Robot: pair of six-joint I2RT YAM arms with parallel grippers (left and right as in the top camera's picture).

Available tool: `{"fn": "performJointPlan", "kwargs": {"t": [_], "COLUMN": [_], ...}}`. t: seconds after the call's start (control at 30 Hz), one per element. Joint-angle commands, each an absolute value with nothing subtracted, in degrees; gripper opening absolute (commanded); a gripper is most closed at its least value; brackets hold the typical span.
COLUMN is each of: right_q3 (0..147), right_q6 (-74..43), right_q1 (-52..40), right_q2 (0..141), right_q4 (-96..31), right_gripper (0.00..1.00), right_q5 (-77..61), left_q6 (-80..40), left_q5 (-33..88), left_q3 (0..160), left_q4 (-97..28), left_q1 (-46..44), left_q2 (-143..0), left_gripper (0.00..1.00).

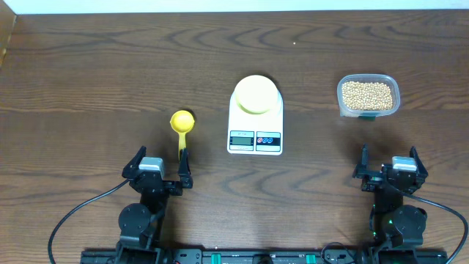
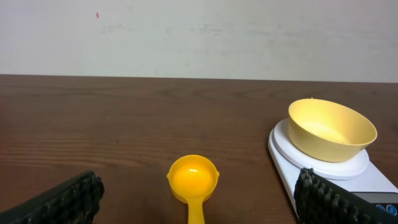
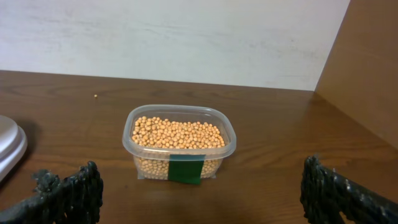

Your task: Scoop item into bowl and weigh 50g on scale

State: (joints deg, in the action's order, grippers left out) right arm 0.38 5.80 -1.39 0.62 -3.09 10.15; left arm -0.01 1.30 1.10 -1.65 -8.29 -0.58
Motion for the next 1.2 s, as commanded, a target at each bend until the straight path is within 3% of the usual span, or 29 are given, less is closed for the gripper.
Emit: {"fn": "performJointPlan", "kwargs": {"t": [0.0,0.57,1.17], "right_q3": [0.3,0.3,0.3], "right_q6": [5.2,5.2,5.2], "right_q1": [-1.6,-1.6,-1.6], "right_q2": [0.3,0.3,0.3], "right_q4": [-3.2,-3.2,-3.2], "right_gripper": [0.99,0.99,0.99], "right_q5": [11.2,11.2,11.2], "left_q6": [0.1,-0.8,-0.7], "left_q5": [-0.4,-0.6,-1.1], "left_q3": [0.4,6.8,28.9], "left_q4": [-3.8,-6.6,-14.8], "left_q1": [-8.0,-8.0,-8.0], "left_q2": [-0.3,-3.3,-33.2], "left_gripper": [1.0,1.0,1.0]}}
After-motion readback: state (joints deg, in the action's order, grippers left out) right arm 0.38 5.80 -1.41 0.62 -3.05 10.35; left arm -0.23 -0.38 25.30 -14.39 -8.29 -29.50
